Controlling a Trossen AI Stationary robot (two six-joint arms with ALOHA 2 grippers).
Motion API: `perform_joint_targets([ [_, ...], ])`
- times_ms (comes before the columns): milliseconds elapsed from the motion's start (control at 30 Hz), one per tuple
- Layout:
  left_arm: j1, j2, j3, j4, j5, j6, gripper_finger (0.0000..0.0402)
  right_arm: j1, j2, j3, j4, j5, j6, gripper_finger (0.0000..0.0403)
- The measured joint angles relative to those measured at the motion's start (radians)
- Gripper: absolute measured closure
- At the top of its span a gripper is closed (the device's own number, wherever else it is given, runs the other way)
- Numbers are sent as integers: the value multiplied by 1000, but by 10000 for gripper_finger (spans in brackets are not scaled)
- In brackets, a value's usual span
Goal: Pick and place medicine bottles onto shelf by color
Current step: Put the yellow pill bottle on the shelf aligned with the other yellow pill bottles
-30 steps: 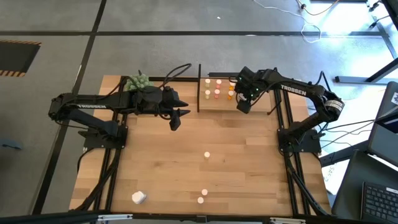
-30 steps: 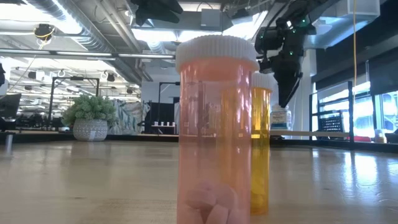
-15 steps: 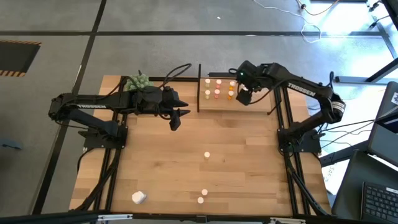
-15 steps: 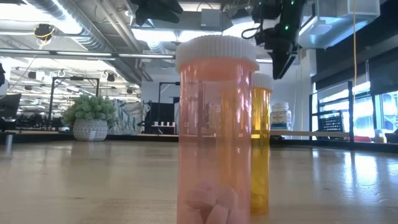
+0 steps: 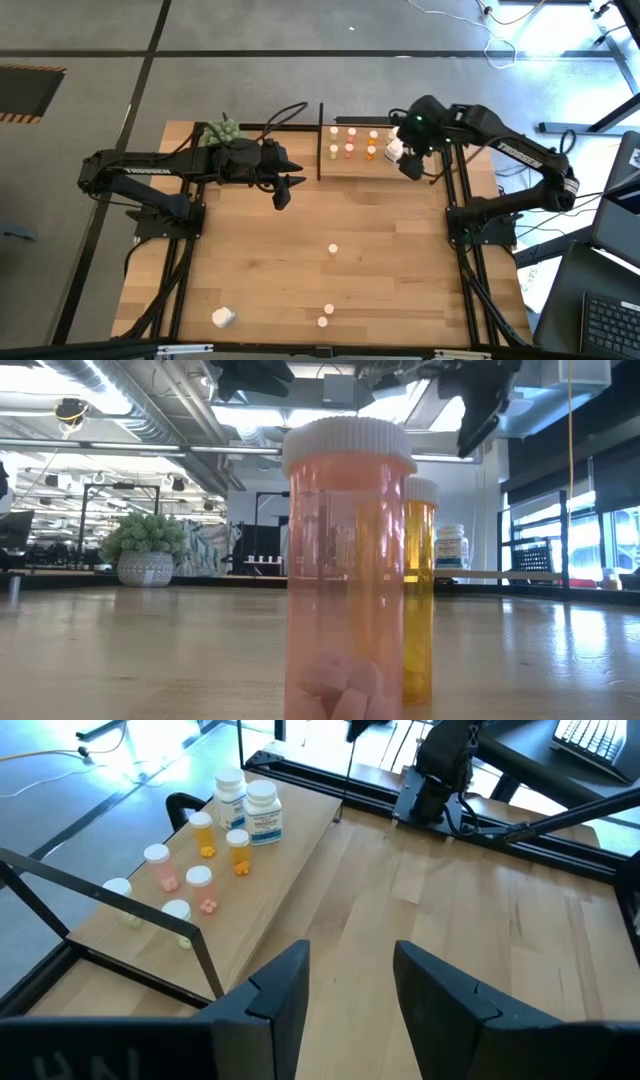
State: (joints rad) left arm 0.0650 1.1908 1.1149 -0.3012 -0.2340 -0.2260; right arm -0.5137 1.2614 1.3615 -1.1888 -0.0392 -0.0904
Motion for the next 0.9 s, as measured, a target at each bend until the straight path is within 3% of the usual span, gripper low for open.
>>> perform_joint_targets([
  [367, 0, 0, 0, 0, 0, 0, 260, 161, -153, -63, 82, -44, -125, 130],
  [600, 0, 0, 0, 0, 0, 0, 260, 266, -178, -125, 158, -54, -244, 130],
  [900, 0, 0, 0, 0, 0, 0, 260, 363, -172, -141, 232, -246, -309, 130],
])
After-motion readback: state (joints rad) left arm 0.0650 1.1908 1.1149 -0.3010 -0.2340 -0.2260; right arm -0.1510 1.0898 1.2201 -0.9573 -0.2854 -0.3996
